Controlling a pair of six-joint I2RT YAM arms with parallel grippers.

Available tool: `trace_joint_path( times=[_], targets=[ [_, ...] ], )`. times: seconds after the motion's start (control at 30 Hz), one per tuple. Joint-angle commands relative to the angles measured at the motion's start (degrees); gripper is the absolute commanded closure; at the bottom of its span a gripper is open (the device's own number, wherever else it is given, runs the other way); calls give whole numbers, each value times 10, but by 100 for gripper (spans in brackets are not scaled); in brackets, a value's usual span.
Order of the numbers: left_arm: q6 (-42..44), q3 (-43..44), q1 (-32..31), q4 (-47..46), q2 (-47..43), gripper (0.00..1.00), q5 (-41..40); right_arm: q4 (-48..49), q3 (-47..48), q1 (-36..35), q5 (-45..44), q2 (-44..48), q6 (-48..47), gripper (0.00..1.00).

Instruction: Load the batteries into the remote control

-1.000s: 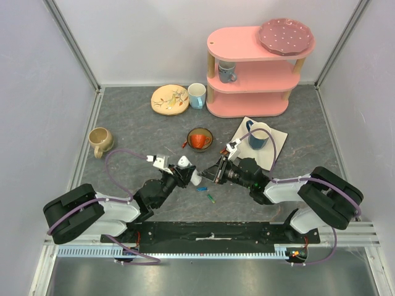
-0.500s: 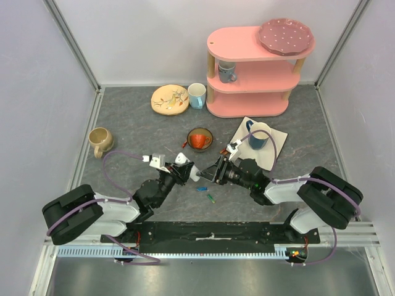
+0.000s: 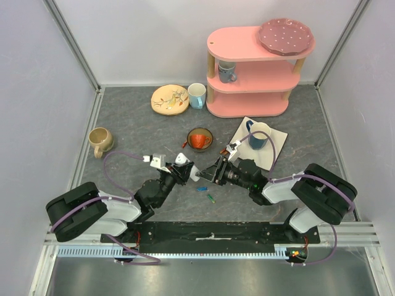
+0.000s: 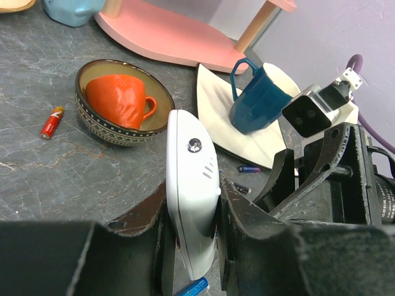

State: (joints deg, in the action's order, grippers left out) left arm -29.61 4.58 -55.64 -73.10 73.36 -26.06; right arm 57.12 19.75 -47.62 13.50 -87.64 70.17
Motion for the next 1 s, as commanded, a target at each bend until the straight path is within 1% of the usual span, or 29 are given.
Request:
trace_joint_path(
  times=[0.0, 0.1, 0.47, 0.8, 0.97],
  targets=[
    [6, 5, -2, -62, -14, 98, -28, 36, -2, 0, 1, -3, 4, 41],
    [6, 7, -2, -51, -20, 98, -30, 33, -4, 0, 0, 0, 3, 40],
    [-2, 6, -2, -44, -29, 98, -17, 34, 7, 0, -2, -8, 2, 43],
    [-12, 5, -3, -49, -21, 98, -2, 35, 12, 0, -4, -9, 2, 52],
    [-16, 4, -2, -55, -16, 98, 2, 35, 12, 1, -6, -10, 2, 54]
  ],
)
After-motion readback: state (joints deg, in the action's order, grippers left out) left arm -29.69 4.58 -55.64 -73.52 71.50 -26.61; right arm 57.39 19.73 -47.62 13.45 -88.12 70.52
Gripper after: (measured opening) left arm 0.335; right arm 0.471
